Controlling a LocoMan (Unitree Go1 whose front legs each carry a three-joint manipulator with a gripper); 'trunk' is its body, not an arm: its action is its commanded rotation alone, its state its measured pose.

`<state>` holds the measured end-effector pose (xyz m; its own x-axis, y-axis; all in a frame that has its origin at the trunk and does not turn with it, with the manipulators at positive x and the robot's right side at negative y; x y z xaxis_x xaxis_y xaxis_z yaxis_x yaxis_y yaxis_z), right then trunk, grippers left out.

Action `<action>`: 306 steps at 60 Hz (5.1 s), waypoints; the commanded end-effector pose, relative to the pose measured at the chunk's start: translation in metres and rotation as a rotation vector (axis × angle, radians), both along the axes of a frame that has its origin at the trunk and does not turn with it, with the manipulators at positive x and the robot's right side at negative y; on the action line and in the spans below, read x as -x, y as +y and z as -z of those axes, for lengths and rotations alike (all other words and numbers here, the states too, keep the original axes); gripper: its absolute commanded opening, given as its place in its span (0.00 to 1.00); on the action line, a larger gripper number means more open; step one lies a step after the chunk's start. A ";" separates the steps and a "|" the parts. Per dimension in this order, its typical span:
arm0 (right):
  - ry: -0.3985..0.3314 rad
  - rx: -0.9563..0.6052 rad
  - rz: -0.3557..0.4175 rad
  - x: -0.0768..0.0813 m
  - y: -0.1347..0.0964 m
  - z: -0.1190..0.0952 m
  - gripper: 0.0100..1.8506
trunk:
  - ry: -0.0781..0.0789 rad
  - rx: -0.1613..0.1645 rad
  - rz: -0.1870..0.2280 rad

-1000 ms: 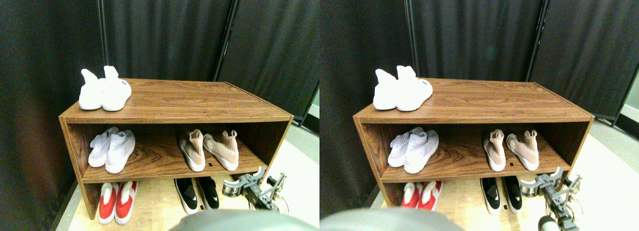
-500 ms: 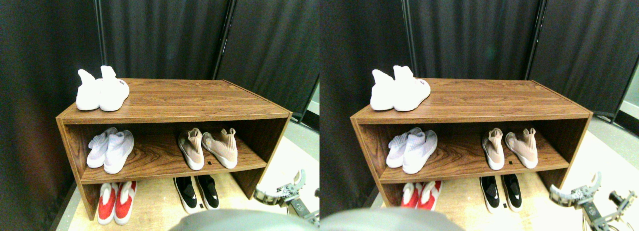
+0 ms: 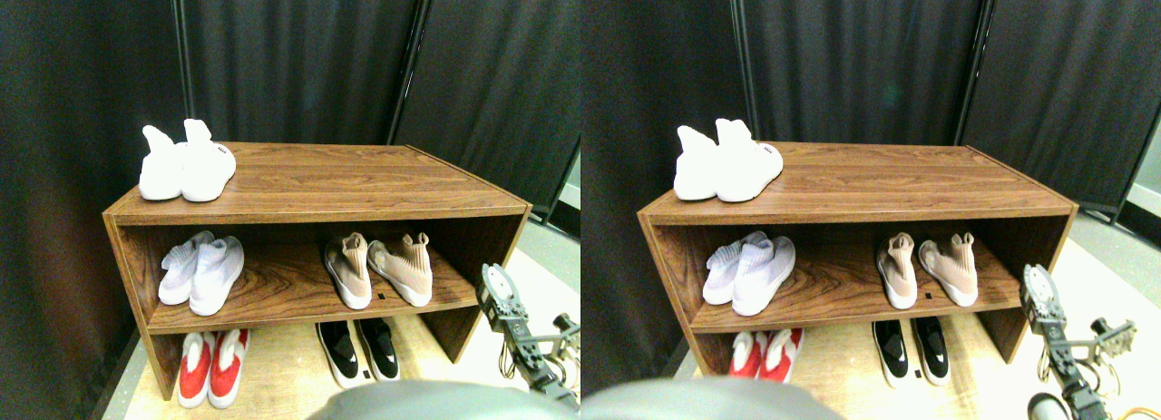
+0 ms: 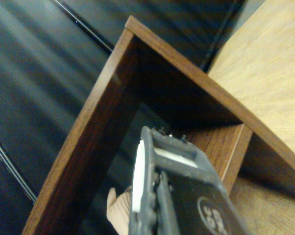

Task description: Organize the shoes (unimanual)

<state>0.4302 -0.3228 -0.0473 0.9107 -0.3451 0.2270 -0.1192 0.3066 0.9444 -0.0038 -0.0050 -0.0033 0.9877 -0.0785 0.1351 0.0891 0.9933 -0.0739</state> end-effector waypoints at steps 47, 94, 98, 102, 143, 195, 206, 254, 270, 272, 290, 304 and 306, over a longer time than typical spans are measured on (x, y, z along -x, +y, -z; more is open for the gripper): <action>0.198 -0.036 -0.136 -0.082 0.016 0.027 0.03 | 0.031 0.059 -0.042; 0.219 -0.107 -0.225 -0.084 0.068 0.041 0.03 | 0.038 0.085 -0.063; 0.220 -0.104 -0.228 -0.085 0.070 0.041 0.03 | 0.039 0.084 -0.064; 0.221 -0.097 -0.244 -0.086 0.074 0.042 0.03 | 0.041 0.084 -0.063; 0.213 -0.108 -0.236 -0.085 0.081 0.041 0.03 | 0.046 0.082 -0.062; 0.145 0.042 -0.203 -0.051 0.043 0.000 0.03 | 0.022 0.044 -0.013; 0.081 0.027 -0.204 -0.022 0.037 -0.010 0.03 | 0.023 0.035 -0.003; 0.023 0.063 -0.381 0.074 0.037 0.042 0.03 | 0.100 -0.002 0.016; 0.082 -0.073 -0.381 0.061 0.035 0.080 0.03 | 0.127 -0.003 0.012; 0.096 -0.076 -0.389 0.058 0.034 0.085 0.03 | 0.129 -0.003 0.012; 0.168 -0.169 -0.353 0.027 0.033 0.119 0.03 | 0.143 0.003 0.001; 0.235 -0.201 -0.232 0.004 0.031 0.141 0.03 | 0.148 0.006 -0.009; 0.242 -0.193 -0.233 -0.001 0.030 0.145 0.03 | 0.147 0.007 -0.010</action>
<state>0.4235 -0.2919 -0.1895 0.9861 -0.1497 -0.0720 0.0879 0.1021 0.9909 -0.0047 -0.0048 -0.0048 0.9970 -0.0767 0.0083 0.0771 0.9946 -0.0689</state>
